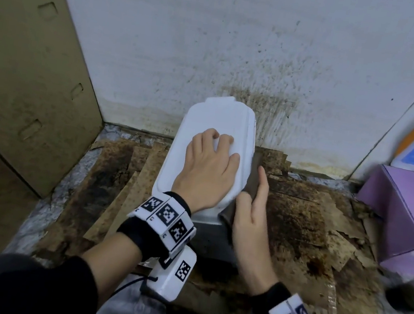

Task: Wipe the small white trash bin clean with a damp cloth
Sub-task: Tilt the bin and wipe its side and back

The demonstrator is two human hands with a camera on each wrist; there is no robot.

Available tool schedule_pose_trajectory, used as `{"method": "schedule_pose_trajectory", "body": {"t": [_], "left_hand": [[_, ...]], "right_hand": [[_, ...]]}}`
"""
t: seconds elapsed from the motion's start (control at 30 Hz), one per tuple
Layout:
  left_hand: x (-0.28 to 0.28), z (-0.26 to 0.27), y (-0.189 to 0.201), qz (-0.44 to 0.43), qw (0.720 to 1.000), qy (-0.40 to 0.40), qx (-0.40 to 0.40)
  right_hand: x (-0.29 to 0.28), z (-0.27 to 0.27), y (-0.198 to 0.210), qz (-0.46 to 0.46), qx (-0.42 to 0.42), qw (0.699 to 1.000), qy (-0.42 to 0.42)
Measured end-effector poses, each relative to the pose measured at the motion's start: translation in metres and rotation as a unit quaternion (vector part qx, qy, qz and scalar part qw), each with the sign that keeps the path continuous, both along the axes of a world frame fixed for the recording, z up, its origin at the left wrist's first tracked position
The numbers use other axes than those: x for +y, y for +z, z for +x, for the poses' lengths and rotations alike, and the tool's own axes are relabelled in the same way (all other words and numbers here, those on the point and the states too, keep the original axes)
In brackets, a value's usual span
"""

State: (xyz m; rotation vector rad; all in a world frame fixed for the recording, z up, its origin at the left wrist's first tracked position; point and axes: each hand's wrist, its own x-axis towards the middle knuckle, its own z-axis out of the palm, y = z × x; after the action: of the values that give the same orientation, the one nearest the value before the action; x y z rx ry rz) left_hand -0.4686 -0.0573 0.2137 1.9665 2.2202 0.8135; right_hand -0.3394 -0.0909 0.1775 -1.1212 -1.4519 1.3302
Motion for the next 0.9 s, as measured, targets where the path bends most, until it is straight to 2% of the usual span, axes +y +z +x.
{"method": "schedule_pose_trajectory", "body": {"t": [0.1,0.2,0.4,0.5,0.63,0.77,0.9], "left_hand": [[0.000,-0.003,-0.001,0.003,1.000,0.003,-0.004],[-0.001,-0.004,0.000,0.005,1.000,0.004,0.001],[-0.002,-0.001,0.000,0.002,1.000,0.000,0.002],[-0.002,0.000,0.000,-0.003,1.000,0.001,0.005],[0.000,-0.001,0.001,-0.005,1.000,0.004,0.007],[-0.001,-0.001,0.003,-0.006,1.000,0.006,-0.001],[-0.001,0.000,0.004,-0.010,1.000,-0.002,-0.027]], "right_hand": [[-0.027,-0.009,-0.006,0.017,0.025,0.999,0.009],[-0.034,-0.013,-0.004,0.022,0.016,1.000,0.008],[0.001,-0.004,0.006,0.011,-0.054,0.998,-0.014],[0.036,-0.001,0.018,-0.049,-0.056,0.997,0.022],[0.066,0.000,0.024,-0.085,-0.052,0.992,0.080],[0.070,0.002,0.030,-0.096,-0.031,0.989,0.105],[0.045,0.008,0.027,-0.082,-0.022,0.993,0.076]]}}
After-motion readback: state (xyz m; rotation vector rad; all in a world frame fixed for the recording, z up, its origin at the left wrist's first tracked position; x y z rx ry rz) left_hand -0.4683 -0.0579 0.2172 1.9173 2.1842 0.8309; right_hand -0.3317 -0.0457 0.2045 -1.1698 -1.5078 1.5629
